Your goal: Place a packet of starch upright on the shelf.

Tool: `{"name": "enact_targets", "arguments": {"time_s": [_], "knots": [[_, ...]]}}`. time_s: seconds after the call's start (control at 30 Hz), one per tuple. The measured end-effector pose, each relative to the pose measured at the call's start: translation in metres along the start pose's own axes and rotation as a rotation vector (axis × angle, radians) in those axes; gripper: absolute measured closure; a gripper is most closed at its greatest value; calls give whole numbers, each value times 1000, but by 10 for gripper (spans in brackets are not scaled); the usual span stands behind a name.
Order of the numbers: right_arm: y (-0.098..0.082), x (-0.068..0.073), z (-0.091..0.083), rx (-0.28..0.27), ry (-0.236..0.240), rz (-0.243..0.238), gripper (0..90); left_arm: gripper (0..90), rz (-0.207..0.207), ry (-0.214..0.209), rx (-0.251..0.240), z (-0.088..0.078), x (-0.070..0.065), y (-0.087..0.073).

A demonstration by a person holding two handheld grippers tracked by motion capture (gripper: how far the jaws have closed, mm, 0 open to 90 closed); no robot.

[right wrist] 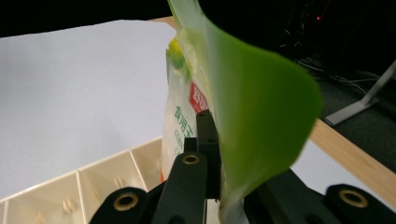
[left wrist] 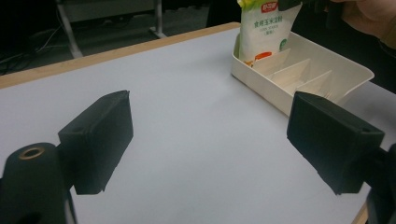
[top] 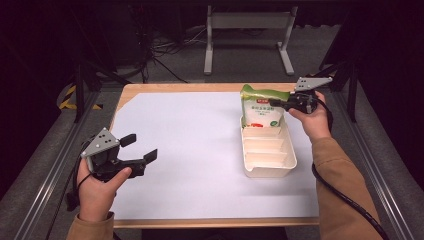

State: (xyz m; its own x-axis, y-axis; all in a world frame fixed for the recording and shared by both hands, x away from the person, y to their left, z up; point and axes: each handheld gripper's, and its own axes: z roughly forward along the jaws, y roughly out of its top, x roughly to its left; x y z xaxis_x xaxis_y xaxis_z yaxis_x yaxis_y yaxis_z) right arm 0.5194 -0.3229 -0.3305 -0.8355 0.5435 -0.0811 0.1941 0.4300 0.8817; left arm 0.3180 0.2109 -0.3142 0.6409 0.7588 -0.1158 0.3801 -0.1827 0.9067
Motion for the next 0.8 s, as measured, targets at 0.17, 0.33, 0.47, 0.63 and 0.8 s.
{"name": "enact_targets", "arguments": {"time_s": [0.17,0.33,0.47,0.63,0.8], "knots": [[-10,-3,-7,10,-7,24,850,155,-4,-3,10,3,1,-1],[-13,-3,-9,7,-17,37,824,154,-9,-3,16,5,1,-2],[-10,-1,-10,4,-37,48,737,154,-13,-2,16,5,4,-2],[-3,3,-11,-6,-73,73,595,149,-14,1,20,4,5,-3],[8,7,-19,-39,-102,110,465,142,-16,-2,16,2,6,-3]]}}
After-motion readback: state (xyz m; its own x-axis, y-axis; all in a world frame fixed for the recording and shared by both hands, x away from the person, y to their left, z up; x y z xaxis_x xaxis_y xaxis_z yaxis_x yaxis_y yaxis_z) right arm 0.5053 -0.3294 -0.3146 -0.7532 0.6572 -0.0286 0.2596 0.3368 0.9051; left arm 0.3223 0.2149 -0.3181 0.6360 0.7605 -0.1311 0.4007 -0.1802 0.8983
